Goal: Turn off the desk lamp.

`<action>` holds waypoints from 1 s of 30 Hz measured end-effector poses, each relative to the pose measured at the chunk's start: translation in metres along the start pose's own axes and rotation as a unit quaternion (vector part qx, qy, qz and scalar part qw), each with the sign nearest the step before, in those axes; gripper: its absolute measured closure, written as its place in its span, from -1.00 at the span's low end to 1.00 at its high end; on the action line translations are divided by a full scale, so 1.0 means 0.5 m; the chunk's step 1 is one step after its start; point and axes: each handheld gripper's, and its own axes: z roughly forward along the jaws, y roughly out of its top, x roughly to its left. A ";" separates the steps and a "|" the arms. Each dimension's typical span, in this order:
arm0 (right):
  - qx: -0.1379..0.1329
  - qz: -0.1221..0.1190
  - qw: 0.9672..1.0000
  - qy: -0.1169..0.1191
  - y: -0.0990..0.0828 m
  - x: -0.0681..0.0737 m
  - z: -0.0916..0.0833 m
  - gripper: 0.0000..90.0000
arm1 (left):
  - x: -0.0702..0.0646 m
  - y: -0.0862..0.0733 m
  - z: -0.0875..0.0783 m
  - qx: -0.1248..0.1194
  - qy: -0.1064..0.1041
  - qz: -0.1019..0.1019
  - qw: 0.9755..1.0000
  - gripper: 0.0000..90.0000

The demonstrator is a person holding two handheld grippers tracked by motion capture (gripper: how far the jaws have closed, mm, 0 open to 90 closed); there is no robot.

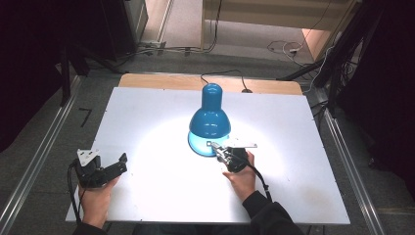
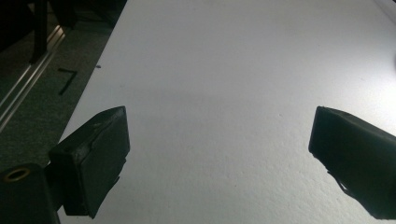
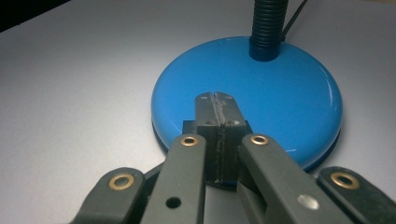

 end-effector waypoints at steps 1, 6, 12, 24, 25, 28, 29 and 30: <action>-0.001 -0.001 1.000 -0.001 0.000 0.000 0.002 0.94 | 0.000 0.000 0.000 0.000 0.000 0.001 1.000 -0.86; -0.002 0.000 1.000 0.000 -0.001 0.000 0.011 0.94 | 0.000 0.000 0.000 0.000 0.000 0.000 1.000 -0.86; -0.002 0.002 1.000 0.000 0.000 0.000 0.018 0.94 | 0.000 0.000 0.001 0.001 -0.001 0.002 1.000 -0.86; -0.004 0.002 1.000 -0.001 0.003 0.000 0.027 0.94 | 0.000 0.000 0.001 0.001 -0.001 0.002 1.000 -0.86; -0.005 0.000 1.000 0.000 0.004 -0.001 0.028 0.94 | 0.000 0.000 0.001 0.001 -0.001 0.002 1.000 -0.86; -0.005 -0.001 1.000 0.000 0.005 0.000 0.029 0.94 | 0.000 0.000 0.001 0.001 -0.001 0.002 1.000 -0.86; -0.005 -0.001 1.000 0.000 0.004 0.000 0.030 0.94 | 0.000 0.000 0.001 0.001 -0.001 0.002 1.000 -0.86; -0.003 -0.001 1.000 -0.001 0.005 0.000 0.031 0.94 | 0.000 0.000 0.002 0.002 -0.001 0.002 1.000 -0.86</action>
